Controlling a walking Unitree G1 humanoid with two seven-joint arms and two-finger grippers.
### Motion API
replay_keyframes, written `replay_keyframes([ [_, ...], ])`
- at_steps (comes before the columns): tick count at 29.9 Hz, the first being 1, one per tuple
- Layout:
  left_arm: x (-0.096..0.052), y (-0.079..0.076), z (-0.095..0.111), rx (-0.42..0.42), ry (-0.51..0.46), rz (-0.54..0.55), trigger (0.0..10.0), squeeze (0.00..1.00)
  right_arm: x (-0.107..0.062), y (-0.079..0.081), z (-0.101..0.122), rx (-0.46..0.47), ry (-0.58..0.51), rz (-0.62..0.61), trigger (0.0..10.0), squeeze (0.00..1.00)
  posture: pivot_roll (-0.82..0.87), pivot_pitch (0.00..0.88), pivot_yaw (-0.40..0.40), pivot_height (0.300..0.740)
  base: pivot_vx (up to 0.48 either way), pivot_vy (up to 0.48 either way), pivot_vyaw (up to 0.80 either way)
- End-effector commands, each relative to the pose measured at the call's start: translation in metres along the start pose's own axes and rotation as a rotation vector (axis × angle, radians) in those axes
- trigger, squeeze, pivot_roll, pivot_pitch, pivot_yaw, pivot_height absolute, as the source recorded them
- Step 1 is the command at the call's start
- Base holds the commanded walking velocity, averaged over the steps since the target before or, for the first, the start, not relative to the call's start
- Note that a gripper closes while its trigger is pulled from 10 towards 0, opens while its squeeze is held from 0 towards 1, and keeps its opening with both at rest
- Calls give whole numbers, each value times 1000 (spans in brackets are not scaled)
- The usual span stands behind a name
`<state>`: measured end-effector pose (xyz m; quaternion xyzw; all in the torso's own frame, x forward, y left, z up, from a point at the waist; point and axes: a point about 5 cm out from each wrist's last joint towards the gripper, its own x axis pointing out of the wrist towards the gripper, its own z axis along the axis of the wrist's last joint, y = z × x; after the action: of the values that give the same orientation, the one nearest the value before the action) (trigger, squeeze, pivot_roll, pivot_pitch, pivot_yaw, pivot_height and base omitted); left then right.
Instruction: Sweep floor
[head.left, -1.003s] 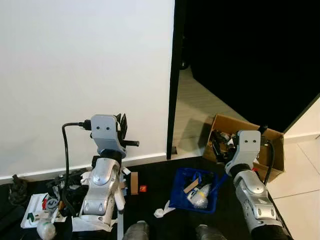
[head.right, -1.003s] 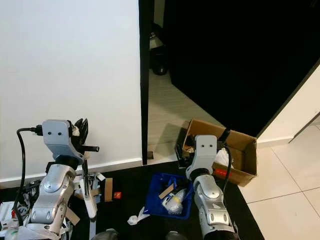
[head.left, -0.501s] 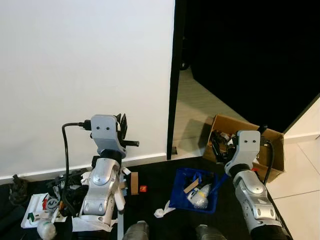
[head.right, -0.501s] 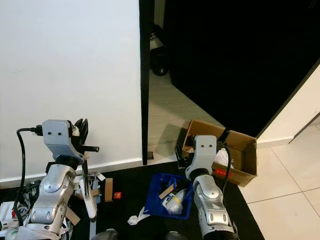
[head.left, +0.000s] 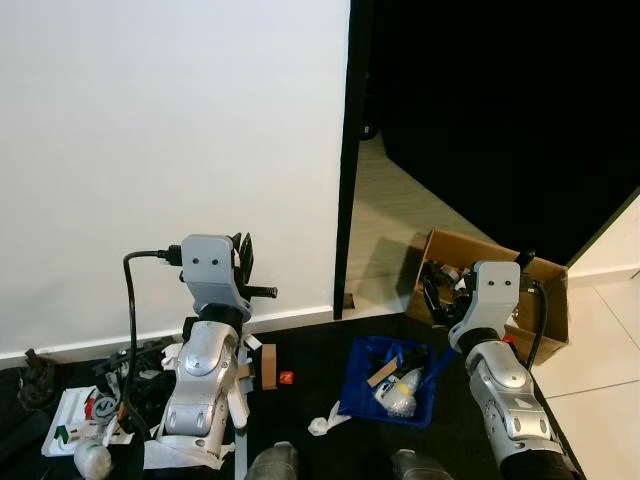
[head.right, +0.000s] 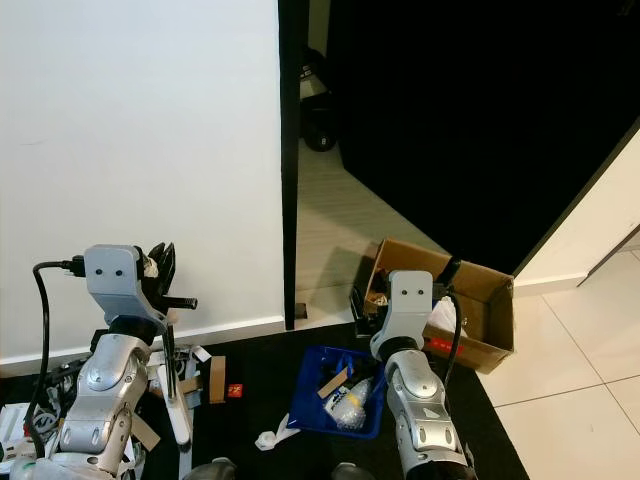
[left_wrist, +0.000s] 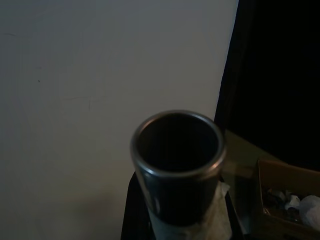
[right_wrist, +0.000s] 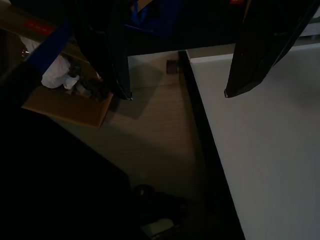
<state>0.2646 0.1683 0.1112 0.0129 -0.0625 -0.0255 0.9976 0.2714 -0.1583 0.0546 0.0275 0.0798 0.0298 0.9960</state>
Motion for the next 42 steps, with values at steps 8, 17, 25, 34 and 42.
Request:
replay_keyframes([
  [8, 0, 2, 5, 38, -37, -7, 10000, 0, -1, -2, -4, -15, 4, -16, 10000, 0, 31, 0, -10, 740, 0, 0, 0],
  [17, -3, 5, -5, 42, -2, 5, 10000, 0, -1, -3, -7, -38, -3, -15, 10000, 0, 31, 0, -14, 740, 0, 0, 0],
  [25, -12, 5, -39, 37, 117, 41, 10000, 0, 1, -9, -29, -94, 62, -31, 10000, 0, 32, 0, -18, 740, 0, 0, 0],
  [34, -35, 15, -102, -77, 401, 213, 10000, 0, 2, -9, -55, -177, 158, -7, 10000, 0, 29, 0, -20, 740, 0, 0, 0],
  [42, -50, 19, -129, -84, 532, 271, 10000, 0, 1, -2, -67, -172, 193, 17, 10000, 0, 22, 0, -20, 740, 0, 0, 0],
])
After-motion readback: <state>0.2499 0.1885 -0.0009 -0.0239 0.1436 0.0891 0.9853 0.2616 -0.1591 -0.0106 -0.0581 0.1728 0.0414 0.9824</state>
